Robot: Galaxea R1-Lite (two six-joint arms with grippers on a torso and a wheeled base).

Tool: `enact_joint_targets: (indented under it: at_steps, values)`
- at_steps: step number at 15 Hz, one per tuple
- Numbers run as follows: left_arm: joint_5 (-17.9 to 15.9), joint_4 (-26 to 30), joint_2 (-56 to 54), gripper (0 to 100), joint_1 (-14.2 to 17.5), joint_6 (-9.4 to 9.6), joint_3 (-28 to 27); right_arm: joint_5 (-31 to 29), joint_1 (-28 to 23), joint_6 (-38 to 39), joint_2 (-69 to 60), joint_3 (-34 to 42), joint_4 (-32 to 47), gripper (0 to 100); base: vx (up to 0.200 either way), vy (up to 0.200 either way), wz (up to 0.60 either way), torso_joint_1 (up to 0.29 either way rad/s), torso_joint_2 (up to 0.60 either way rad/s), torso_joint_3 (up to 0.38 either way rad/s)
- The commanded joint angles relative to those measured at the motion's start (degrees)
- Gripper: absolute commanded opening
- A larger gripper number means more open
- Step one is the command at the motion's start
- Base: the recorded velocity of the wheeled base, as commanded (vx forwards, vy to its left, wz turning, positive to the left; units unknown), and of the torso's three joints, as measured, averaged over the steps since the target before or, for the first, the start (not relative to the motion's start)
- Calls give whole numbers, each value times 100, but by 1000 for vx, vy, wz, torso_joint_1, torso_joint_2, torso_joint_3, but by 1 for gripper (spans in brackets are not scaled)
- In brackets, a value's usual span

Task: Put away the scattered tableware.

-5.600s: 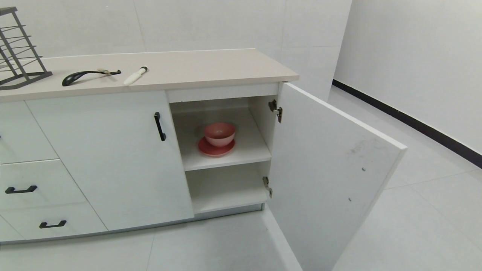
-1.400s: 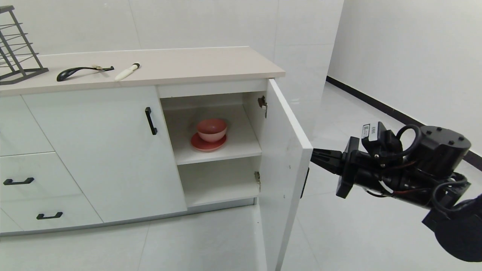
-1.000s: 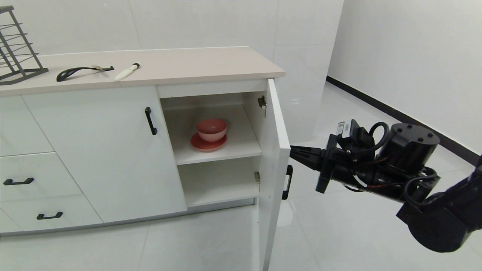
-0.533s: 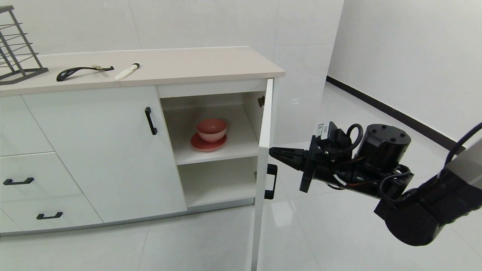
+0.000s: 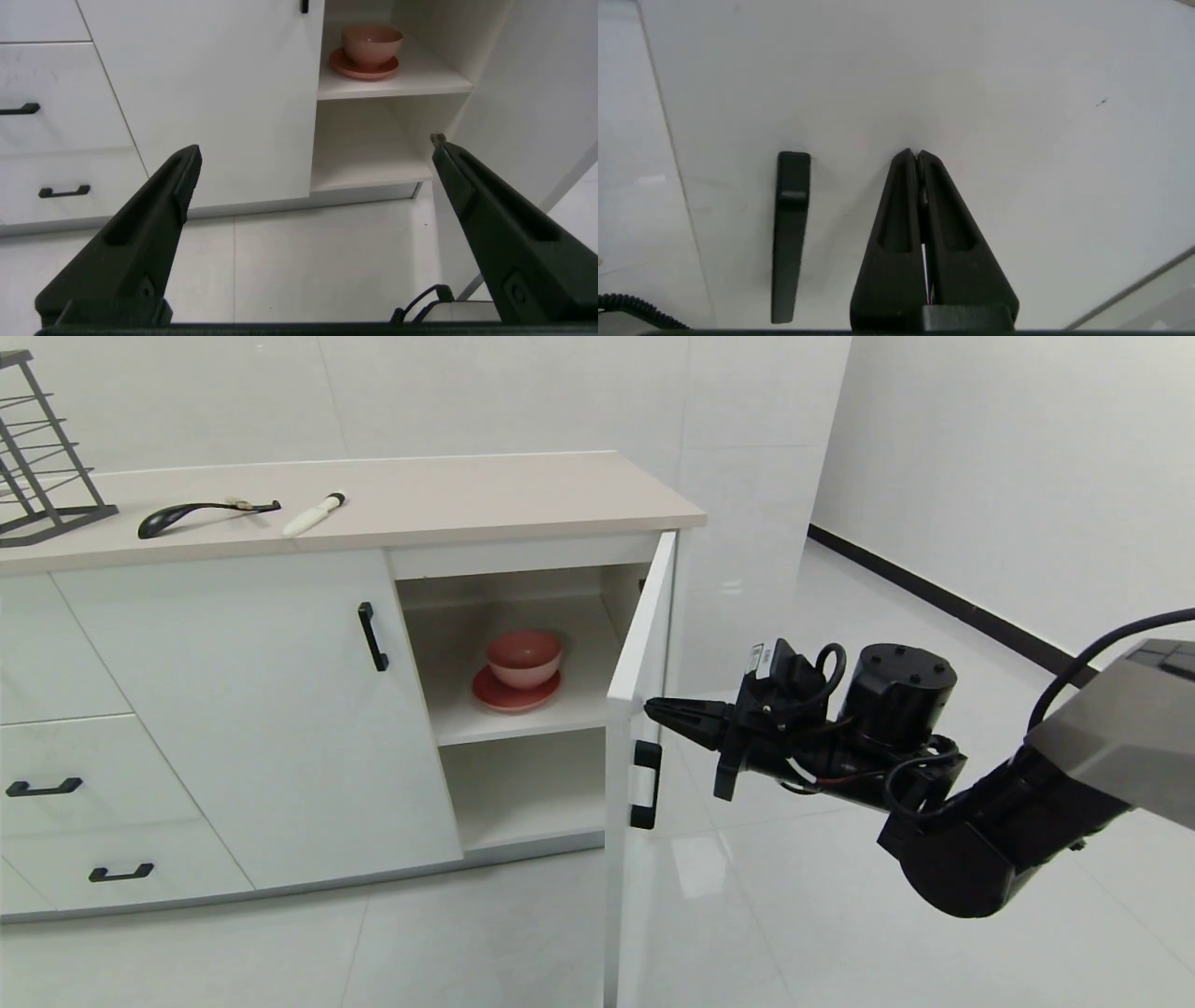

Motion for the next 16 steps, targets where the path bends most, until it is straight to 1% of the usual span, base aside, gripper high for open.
enact_joint_targets:
  at_steps: [1, 2, 5, 8, 12, 13, 14, 15, 16]
  values:
    - [2, -1, 8, 100, 1, -2, 0, 0, -12, -1, 216, -108, -1, 0, 0, 200, 0, 2, 2, 2]
    - [2, -1, 8, 100, 1, -2, 0, 0, -12, -1, 233, -117, -1, 0, 0, 200, 0, 2, -2, 7]
    - [11, -1, 8, 100, 1, -2, 0, 0, -20, -1, 313, -179, -1, 0, 0, 0, 0, 0, 0, 0]
    - [11, -1, 8, 100, 1, -2, 0, -9, -29, -1, 480, -469, -1, 0, 0, 0, 0, 0, 0, 0]
    - [11, -1, 8, 100, 1, -11, 0, 0, -100, -10, 357, -328, -10, 0, 0, 0, 0, 0, 0, 0]
    - [11, -1, 8, 100, 1, -11, 0, 0, -117, -10, 146, -170, -10, 0, 0, 0, 0, 0, 0, 0]
    - [11, -1, 8, 100, 1, -11, 0, 0, -117, -19, -294, 305, -19, 0, 0, 0, 0, 0, 0, 0]
    - [11, -1, 8, 100, 1, -11, 0, 0, -100, -19, -601, 595, -19, 0, 0, 0, 0, 0, 0, 0]
    - [11, -1, 8, 100, 1, -11, 0, 0, -91, -28, -1463, 1316, -19, 0, 0, 0, 0, 0, 0, 0]
